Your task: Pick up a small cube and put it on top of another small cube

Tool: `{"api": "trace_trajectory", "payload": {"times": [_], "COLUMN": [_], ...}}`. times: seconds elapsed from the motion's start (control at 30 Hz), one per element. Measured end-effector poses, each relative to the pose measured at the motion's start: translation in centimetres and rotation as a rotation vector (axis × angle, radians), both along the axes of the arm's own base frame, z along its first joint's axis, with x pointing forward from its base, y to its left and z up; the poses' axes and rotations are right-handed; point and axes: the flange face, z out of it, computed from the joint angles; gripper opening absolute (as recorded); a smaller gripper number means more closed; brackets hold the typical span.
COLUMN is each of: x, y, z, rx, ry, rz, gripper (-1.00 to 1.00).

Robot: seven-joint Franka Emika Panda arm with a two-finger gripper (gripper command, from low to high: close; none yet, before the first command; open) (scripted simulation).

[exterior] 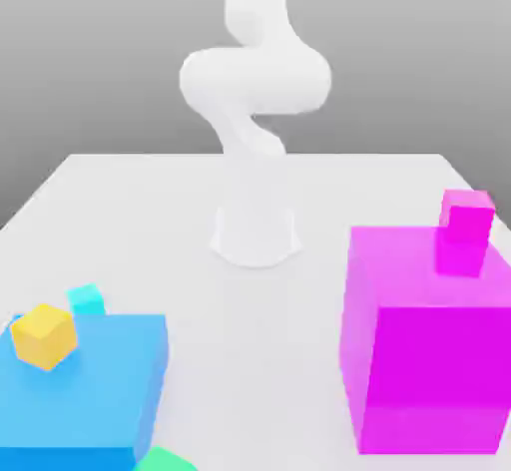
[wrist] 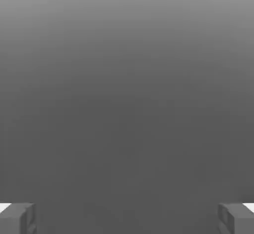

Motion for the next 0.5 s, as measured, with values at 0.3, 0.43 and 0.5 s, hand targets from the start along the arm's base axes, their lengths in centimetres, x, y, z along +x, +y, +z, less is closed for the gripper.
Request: {"api": "trace_trajectory", "payload": {"times": [0.3,0.43,0.5], "x": [7.8,10.5,11.8], "y": [-1.7,-2.6,-3.1], "z": [-8.4,-12.5,-14.8], "rx": [0.222,0.31,0.351], "ry": [0.147,0.204,0.231], "rz": [-0.351,-0.514,-0.596], "gripper": [0.0,0.0,0.0]}}
